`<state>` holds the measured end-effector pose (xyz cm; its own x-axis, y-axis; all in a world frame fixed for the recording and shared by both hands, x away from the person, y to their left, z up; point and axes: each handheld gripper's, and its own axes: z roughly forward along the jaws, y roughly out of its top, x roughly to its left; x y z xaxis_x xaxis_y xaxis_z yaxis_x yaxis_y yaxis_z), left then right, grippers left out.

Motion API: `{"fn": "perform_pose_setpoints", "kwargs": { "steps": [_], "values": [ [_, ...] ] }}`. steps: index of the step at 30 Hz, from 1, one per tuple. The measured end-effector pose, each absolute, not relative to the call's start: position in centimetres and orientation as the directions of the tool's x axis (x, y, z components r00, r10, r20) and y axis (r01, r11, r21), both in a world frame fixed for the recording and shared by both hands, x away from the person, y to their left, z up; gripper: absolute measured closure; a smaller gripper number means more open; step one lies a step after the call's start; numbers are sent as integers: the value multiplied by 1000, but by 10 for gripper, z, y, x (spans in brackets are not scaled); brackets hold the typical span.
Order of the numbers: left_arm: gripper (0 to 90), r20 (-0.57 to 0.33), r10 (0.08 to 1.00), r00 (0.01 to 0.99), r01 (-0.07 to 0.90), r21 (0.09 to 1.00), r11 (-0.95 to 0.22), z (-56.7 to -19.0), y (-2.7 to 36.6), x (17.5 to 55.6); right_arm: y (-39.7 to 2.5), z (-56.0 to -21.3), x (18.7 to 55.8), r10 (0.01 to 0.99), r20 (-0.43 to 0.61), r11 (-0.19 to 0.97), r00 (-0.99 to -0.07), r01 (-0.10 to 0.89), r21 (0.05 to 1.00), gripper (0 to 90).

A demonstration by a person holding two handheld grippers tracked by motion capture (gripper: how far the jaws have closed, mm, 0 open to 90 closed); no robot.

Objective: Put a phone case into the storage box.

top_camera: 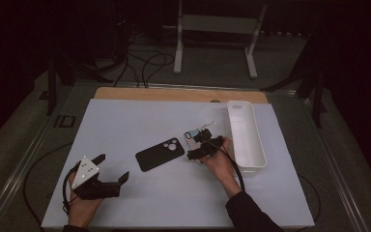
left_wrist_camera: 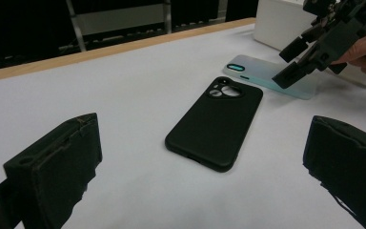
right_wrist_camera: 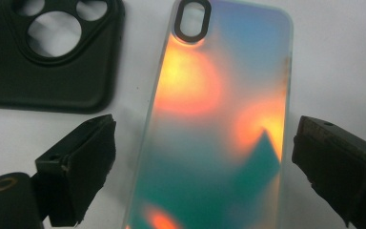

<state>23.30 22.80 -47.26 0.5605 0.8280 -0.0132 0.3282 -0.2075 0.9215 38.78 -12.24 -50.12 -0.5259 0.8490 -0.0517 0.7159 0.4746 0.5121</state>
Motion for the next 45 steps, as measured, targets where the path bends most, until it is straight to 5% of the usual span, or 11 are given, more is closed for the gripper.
{"fn": "perform_pose_setpoints", "kwargs": {
  "steps": [31,45],
  "values": [
    [0,-13,827,562,332,919,-211,-473,227,233,-128,-509,385,858,0,460,-513,770,442,163],
    [0,-19,828,561,339,917,-209,-474,226,234,-124,-493,369,850,-35,459,-526,705,540,167]
  ]
}}
